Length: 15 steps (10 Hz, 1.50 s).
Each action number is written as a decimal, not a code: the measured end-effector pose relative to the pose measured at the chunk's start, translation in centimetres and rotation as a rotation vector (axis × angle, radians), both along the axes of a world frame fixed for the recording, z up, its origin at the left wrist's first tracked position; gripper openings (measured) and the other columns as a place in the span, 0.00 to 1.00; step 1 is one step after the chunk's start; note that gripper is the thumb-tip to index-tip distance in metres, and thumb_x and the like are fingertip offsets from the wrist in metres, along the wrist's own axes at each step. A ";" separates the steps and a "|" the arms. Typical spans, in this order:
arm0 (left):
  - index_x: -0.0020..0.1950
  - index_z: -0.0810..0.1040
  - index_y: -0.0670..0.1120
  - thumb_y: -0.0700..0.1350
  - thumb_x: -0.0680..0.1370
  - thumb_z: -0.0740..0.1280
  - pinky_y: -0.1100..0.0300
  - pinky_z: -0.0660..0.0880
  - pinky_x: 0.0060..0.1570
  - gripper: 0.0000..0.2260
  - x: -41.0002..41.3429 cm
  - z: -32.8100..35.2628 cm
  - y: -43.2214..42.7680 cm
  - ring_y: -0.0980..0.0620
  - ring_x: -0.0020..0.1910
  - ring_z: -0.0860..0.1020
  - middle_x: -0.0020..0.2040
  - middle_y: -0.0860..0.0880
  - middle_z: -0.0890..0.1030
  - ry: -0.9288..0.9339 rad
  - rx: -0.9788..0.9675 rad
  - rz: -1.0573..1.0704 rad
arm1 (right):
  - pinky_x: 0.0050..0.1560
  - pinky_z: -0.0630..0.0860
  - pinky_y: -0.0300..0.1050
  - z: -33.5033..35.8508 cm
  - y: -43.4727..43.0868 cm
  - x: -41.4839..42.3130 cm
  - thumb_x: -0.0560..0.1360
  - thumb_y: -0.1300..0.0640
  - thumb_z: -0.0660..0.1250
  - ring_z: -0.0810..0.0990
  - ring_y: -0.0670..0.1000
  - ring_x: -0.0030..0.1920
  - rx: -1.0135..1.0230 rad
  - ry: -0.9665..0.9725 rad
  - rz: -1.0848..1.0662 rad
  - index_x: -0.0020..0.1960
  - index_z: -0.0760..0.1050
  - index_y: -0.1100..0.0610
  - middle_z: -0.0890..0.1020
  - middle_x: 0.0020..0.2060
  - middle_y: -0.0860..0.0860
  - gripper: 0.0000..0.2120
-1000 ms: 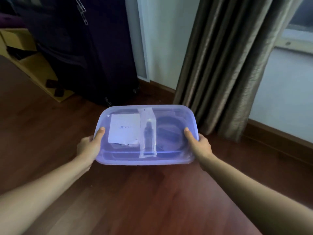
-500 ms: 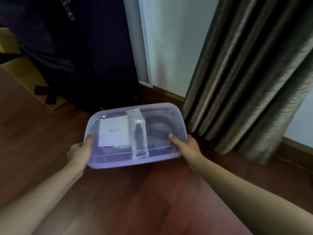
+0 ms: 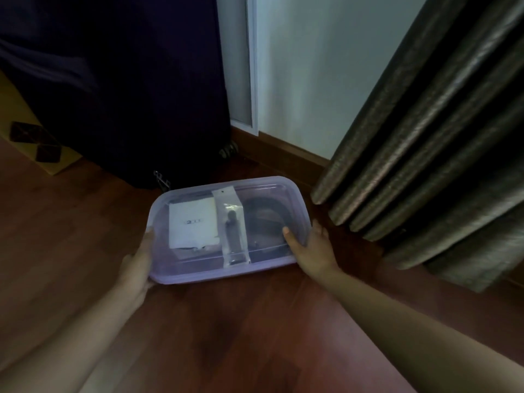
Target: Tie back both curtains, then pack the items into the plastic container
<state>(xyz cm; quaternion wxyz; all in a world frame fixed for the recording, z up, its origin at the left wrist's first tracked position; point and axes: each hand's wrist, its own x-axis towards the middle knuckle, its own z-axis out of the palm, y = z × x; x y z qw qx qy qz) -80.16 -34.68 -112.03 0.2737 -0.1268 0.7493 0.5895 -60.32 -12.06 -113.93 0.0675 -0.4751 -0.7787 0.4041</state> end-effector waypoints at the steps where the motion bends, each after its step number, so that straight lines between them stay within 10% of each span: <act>1: 0.69 0.70 0.51 0.67 0.70 0.64 0.47 0.68 0.64 0.32 2.4 -0.4 -0.9 0.45 0.66 0.72 0.65 0.49 0.74 -0.132 0.126 0.078 | 0.72 0.49 0.44 1.0 -2.3 1.5 0.74 0.34 0.56 0.43 0.50 0.77 0.273 -0.034 0.221 0.77 0.46 0.56 0.46 0.76 0.49 0.42; 2: 0.70 0.66 0.50 0.52 0.76 0.65 0.49 0.66 0.65 0.23 6.2 -0.8 -0.5 0.44 0.67 0.69 0.66 0.47 0.71 -0.253 0.227 0.047 | 0.72 0.55 0.49 0.0 -3.7 2.3 0.75 0.33 0.52 0.57 0.49 0.75 0.646 -0.128 0.550 0.74 0.60 0.57 0.60 0.75 0.51 0.37; 4: 0.69 0.68 0.46 0.42 0.74 0.69 0.53 0.68 0.65 0.24 5.6 -0.9 3.7 0.44 0.63 0.73 0.64 0.45 0.74 -0.277 0.298 -0.003 | 0.62 0.68 0.53 -0.3 -1.0 0.8 0.72 0.41 0.54 0.79 0.52 0.61 0.745 -0.295 0.485 0.62 0.77 0.58 0.79 0.62 0.54 0.29; 6: 0.67 0.69 0.47 0.48 0.75 0.69 0.53 0.70 0.64 0.22 3.7 -0.5 7.6 0.46 0.60 0.74 0.59 0.47 0.74 -0.198 0.236 -0.121 | 0.59 0.72 0.52 -0.5 -1.1 1.6 0.70 0.49 0.67 0.79 0.56 0.60 0.808 -0.271 0.382 0.62 0.76 0.62 0.79 0.61 0.59 0.25; 9: 0.65 0.73 0.45 0.48 0.79 0.63 0.63 0.75 0.40 0.16 2.0 -0.4 12.7 0.53 0.48 0.79 0.55 0.48 0.80 -0.049 0.344 -0.228 | 0.59 0.74 0.55 -0.7 -2.6 1.7 0.72 0.49 0.53 0.77 0.60 0.62 0.692 -0.378 0.277 0.63 0.74 0.66 0.76 0.63 0.63 0.29; 11: 0.62 0.72 0.45 0.51 0.80 0.60 0.62 0.76 0.39 0.15 0.9 -0.3 15.6 0.54 0.43 0.78 0.47 0.49 0.80 -0.020 0.300 -0.260 | 0.56 0.76 0.57 -0.7 -1.8 0.6 0.64 0.60 0.68 0.78 0.63 0.61 0.668 -0.383 0.322 0.64 0.71 0.68 0.76 0.62 0.66 0.29; 13: 0.76 0.52 0.41 0.61 0.78 0.57 0.53 0.71 0.60 0.35 -1.0 -0.8 15.9 0.44 0.64 0.72 0.71 0.42 0.68 -0.010 -0.005 -0.397 | 0.68 0.64 0.55 0.5 -2.0 0.1 0.67 0.55 0.71 0.65 0.65 0.71 0.563 -0.435 0.334 0.72 0.58 0.69 0.62 0.71 0.68 0.40; 14: 0.77 0.44 0.39 0.60 0.80 0.54 0.51 0.63 0.69 0.36 0.9 3.3 16.5 0.40 0.71 0.64 0.75 0.38 0.60 0.053 -0.231 -0.337 | 0.73 0.38 0.48 6.3 -1.6 0.2 0.81 0.45 0.50 0.38 0.58 0.76 0.454 -0.380 0.403 0.75 0.34 0.63 0.37 0.76 0.60 0.36; 15: 0.75 0.53 0.38 0.55 0.81 0.54 0.52 0.67 0.64 0.29 1.8 6.6 16.5 0.40 0.67 0.69 0.71 0.37 0.67 0.146 -0.134 -0.349 | 0.72 0.34 0.45 10.9 -1.1 -0.7 0.82 0.46 0.48 0.35 0.55 0.76 0.425 -0.347 0.436 0.75 0.32 0.62 0.35 0.75 0.58 0.34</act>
